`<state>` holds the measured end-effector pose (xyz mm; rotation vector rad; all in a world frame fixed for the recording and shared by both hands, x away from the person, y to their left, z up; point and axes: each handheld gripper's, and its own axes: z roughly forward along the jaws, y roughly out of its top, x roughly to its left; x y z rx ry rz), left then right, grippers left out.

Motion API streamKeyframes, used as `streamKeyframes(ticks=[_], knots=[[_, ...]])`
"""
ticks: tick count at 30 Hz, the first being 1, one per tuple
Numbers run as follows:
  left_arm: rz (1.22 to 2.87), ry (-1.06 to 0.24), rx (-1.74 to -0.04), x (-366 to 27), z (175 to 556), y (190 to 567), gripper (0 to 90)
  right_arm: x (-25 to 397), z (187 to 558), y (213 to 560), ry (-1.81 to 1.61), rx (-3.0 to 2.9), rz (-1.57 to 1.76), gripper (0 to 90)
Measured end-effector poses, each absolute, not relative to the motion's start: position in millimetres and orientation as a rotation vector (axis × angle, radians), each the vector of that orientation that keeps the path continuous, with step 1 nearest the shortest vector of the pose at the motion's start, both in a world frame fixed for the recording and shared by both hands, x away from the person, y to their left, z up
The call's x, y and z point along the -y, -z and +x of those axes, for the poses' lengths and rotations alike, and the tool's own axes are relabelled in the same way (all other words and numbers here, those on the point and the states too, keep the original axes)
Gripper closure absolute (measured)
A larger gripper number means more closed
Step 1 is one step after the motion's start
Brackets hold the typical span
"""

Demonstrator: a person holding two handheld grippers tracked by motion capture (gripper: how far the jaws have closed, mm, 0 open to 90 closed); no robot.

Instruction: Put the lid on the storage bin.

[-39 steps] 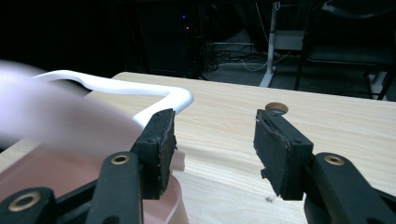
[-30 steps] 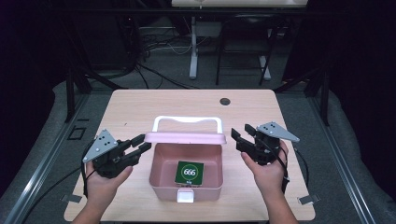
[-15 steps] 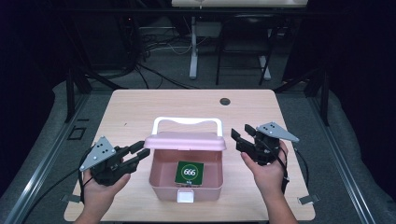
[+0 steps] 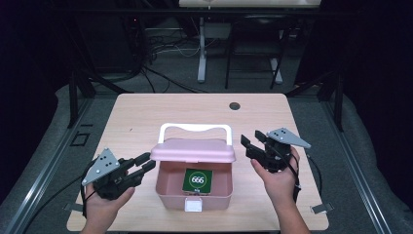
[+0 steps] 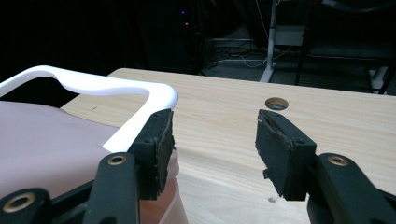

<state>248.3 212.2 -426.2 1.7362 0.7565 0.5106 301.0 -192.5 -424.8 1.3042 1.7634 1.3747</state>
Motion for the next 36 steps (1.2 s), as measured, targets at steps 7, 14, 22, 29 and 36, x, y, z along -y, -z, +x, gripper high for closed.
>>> streamKeyframes(ticks=[7,14,22,29,36], knots=[[1.736,-0.502,-0.76,-212.9,246.0,429.8,69.7,192.4,301.0,425.0,-1.375,-1.762,1.302,46.0],[1.745,-0.494,-0.759,-213.3,242.3,435.0,69.5,191.9,301.8,426.4,-1.369,-1.767,1.308,46.0],[1.753,-0.478,-0.762,-214.8,237.9,442.8,69.4,191.7,302.4,427.6,-1.368,-1.769,1.308,46.0],[1.757,-0.47,-0.762,-215.5,235.0,449.2,69.4,191.6,302.5,428.0,-1.367,-1.772,1.31,46.0],[1.769,-0.462,-0.769,-216.1,231.8,454.1,69.4,190.2,303.3,430.0,-1.363,-1.781,1.312,46.0]])
